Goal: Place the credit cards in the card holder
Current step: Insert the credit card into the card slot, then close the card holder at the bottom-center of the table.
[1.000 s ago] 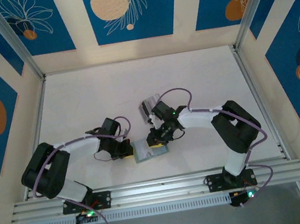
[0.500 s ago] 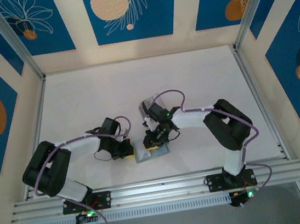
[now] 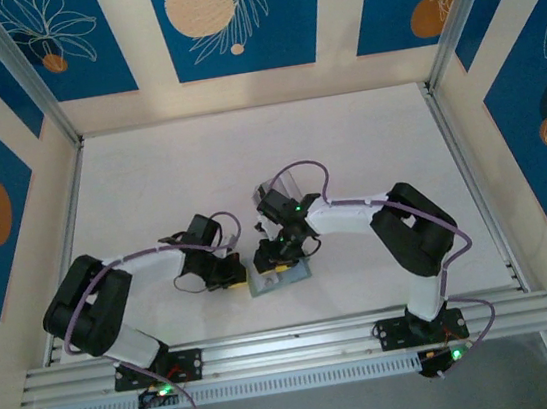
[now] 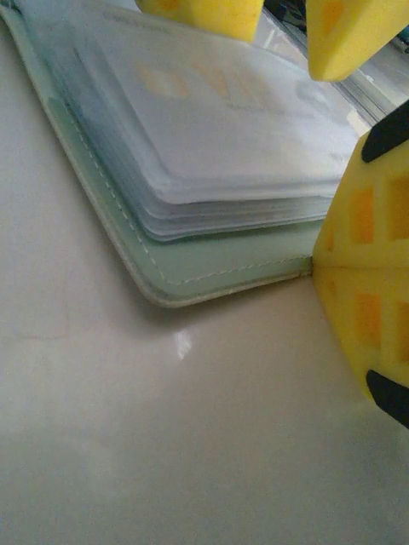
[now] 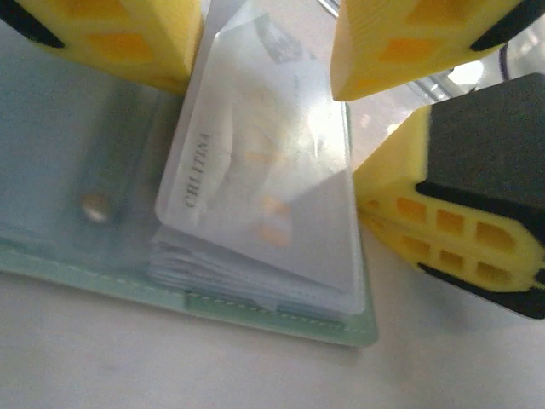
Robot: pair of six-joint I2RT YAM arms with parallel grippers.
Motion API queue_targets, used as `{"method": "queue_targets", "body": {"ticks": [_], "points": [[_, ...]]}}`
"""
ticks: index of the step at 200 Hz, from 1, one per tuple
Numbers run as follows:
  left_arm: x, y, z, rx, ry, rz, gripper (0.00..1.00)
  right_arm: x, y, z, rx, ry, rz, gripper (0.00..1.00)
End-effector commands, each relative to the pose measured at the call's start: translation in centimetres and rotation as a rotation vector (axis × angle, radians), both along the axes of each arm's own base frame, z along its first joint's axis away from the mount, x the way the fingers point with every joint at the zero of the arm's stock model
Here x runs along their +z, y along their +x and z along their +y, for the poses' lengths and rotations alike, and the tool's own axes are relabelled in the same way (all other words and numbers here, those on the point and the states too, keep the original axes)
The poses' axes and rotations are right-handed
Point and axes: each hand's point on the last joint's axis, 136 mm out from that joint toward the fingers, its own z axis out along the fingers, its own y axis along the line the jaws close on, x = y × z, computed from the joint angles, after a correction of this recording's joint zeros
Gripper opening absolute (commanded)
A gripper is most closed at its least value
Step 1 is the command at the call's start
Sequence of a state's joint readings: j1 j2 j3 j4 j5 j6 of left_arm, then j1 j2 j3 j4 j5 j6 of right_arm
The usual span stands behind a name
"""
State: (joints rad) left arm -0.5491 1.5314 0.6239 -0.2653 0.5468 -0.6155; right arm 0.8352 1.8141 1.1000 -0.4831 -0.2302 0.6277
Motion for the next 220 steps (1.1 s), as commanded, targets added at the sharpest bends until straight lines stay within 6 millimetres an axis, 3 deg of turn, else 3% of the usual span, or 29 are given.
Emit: {"method": "queue_targets", "body": {"ticks": [1,36,49,70,84,126,145,169,182,220], "points": [[-1.9,-0.2,-0.2,-0.018,0.055,-0.006,0.03,2.6,-0.1,-2.3,0.005,-0.094,-0.07,0.48],[-1.9,-0.1,-0.9,-0.026,0.049,-0.011,0.03,5.0,-0.5,-5.4,-0.021,-0.201,-0.171,0.52],[-1.8,-0.1,-1.2,-0.03,0.047,-0.013,0.03,5.2,0.0,-7.2,-0.047,-0.294,-0.226,0.58],[-1.9,-0.2,-1.4,-0.029,0.045,-0.013,0.03,3.8,0.8,-9.6,-0.068,-0.449,-0.265,0.7],[-1.8,-0.1,-1.5,-0.029,0.042,-0.012,0.03,2.7,1.3,-10.1,-0.067,-0.513,-0.277,0.74],[-1.6,-0.2,-1.6,-0.029,0.043,-0.018,0.03,-0.3,2.6,-12.1,-0.115,-0.656,-0.301,0.72],[-1.6,-0.3,-1.8,-0.041,0.047,-0.027,0.03,-0.5,3.0,-12.4,-0.138,-0.646,-0.306,0.6],[-1.7,-0.5,-2.8,-0.062,0.042,-0.031,0.03,1.0,3.0,-12.1,-0.14,-0.61,-0.342,0.14],[-1.9,-0.5,-4.0,-0.068,0.016,-0.025,0.03,2.7,2.7,-11.2,-0.133,-0.551,-0.369,0.0],[-1.9,0.9,-7.3,-0.025,-0.07,-0.02,0.02,6.7,0.8,-6.2,-0.12,-0.198,-0.303,0.0]]}}
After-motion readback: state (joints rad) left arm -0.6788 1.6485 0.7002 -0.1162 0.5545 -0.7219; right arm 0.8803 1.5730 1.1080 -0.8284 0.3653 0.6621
